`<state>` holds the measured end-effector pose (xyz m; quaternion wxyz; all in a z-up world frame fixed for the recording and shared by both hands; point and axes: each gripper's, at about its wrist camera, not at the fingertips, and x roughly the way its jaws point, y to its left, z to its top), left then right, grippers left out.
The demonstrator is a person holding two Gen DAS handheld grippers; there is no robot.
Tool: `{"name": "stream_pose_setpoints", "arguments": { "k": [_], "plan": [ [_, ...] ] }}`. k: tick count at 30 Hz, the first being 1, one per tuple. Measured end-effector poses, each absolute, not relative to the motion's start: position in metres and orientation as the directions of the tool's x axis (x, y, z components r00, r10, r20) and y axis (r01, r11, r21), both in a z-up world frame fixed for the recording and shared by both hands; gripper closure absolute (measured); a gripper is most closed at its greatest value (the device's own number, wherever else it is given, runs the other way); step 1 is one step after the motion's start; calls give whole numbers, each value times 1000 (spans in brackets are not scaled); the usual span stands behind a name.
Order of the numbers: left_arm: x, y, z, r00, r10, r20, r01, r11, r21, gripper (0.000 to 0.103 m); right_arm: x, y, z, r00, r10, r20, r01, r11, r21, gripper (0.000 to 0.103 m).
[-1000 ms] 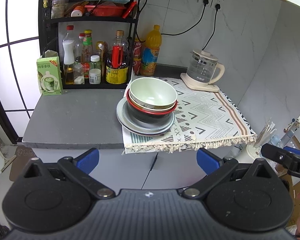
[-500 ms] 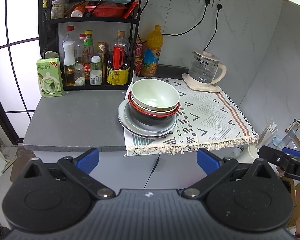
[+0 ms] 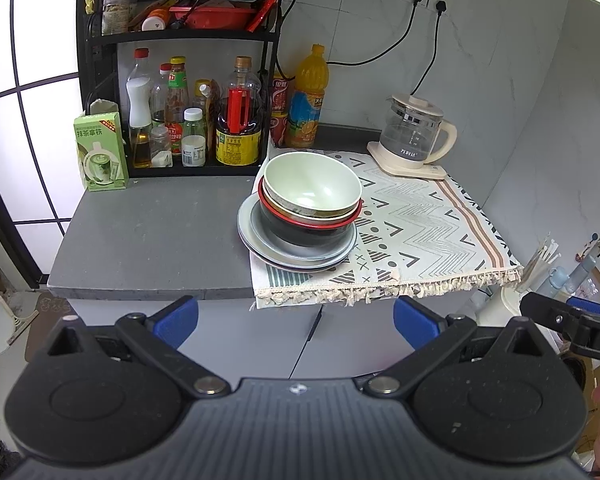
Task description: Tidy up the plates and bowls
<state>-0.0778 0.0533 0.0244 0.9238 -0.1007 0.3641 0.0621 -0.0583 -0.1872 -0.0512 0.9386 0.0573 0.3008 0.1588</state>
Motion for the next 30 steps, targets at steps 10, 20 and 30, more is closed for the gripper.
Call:
{"name": "stream_pose_setpoints", "arguments": {
  "k": [10, 20, 30],
  "plan": [
    [-76, 55, 22, 721, 50, -691, -188, 974, -125, 0, -59, -187, -54, 770, 332, -544, -261, 943, 206, 0],
    [-72, 61, 17, 713, 47, -700, -193, 972, -132, 0, -54, -181, -57, 758, 336, -559, -268, 942, 203, 0],
    [-68, 59, 17, 714, 53, -698, -182, 977, -112, 0, -49, -177, -60, 757, 322, -568, -257, 947, 194, 0]
  ]
}}
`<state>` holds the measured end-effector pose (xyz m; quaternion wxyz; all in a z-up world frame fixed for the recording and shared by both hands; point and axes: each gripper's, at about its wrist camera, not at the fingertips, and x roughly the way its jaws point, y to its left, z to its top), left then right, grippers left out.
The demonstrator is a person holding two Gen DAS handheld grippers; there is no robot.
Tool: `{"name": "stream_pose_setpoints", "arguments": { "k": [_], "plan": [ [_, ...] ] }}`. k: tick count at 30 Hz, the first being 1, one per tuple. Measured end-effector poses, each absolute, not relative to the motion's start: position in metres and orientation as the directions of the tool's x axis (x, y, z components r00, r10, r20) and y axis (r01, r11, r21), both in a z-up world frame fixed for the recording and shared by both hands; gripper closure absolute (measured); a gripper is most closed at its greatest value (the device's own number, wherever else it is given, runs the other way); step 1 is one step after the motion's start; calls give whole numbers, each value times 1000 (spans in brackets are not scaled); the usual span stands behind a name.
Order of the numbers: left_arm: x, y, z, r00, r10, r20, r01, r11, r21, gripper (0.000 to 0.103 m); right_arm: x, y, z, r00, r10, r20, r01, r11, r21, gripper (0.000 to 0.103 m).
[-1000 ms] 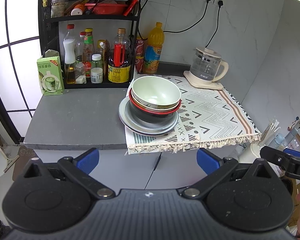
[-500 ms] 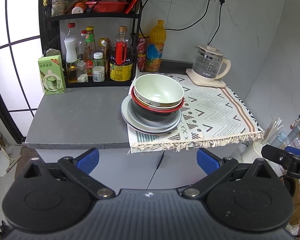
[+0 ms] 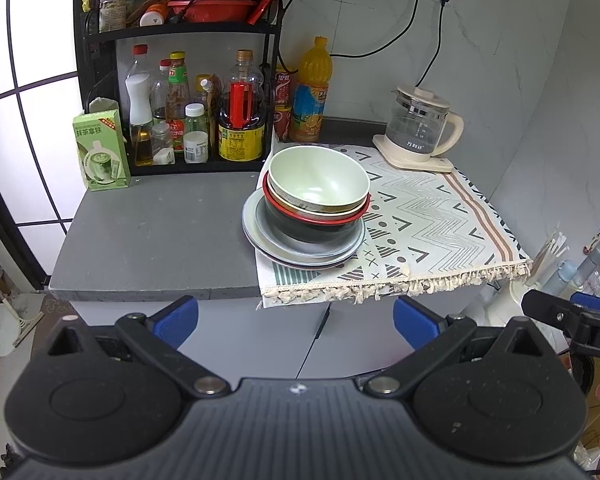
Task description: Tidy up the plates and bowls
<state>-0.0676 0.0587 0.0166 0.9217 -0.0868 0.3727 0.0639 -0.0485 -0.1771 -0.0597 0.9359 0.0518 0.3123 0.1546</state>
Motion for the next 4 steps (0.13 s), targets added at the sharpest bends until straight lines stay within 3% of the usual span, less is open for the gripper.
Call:
{"name": "stream_pose_setpoints", "arguments": {
  "k": [4],
  "plan": [
    [-68, 59, 17, 715, 52, -697, -185, 976, -118, 0, -49, -180, -59, 764, 313, -564, -247, 950, 192, 0]
  ]
}}
